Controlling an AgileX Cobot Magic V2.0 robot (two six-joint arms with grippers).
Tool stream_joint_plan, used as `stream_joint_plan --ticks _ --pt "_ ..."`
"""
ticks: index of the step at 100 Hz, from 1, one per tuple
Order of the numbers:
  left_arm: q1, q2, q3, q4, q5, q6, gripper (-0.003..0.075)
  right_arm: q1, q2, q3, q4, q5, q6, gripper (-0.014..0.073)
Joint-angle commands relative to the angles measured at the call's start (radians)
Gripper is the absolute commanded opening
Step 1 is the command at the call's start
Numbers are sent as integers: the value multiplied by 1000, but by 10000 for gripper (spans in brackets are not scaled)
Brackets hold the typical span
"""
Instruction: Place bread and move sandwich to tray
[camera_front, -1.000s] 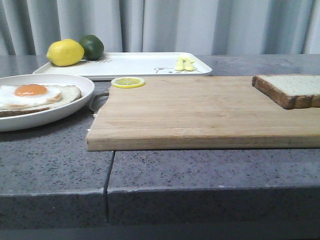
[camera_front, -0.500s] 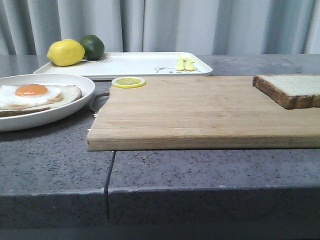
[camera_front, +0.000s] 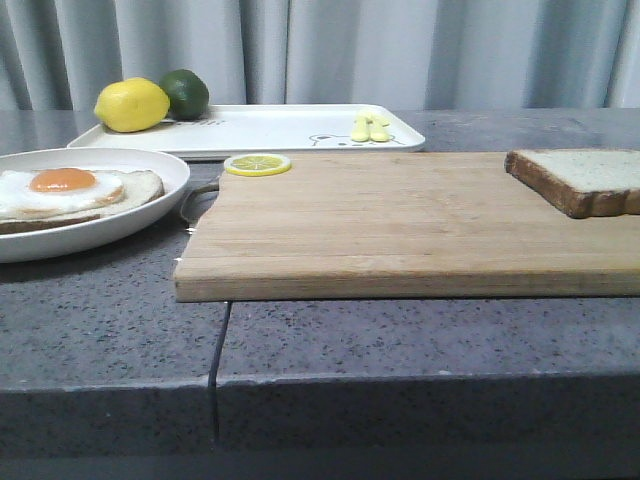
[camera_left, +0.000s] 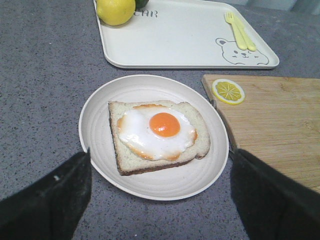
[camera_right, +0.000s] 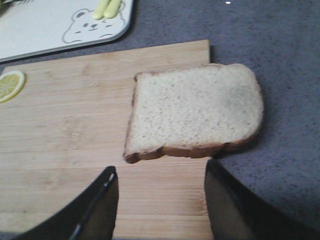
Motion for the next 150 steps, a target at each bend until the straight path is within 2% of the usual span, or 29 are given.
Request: stream_joint_plan --ticks 1,24,54,98,150 --pt "-1 12 -33 -29 -58 -7 537 -85 40 -34 104 -65 -93 407" --pt "-1 12 -33 -29 -58 -7 537 -243 139 -34 395 -8 -329 407" --pt "-1 12 -33 -29 -58 -7 537 -339 280 -34 673 2 -545 407" --pt "-1 12 -33 -29 -58 -7 537 -346 502 -34 880 16 -741 407" --pt "-1 12 -33 -29 -58 -7 537 -365 578 -34 981 22 -801 407"
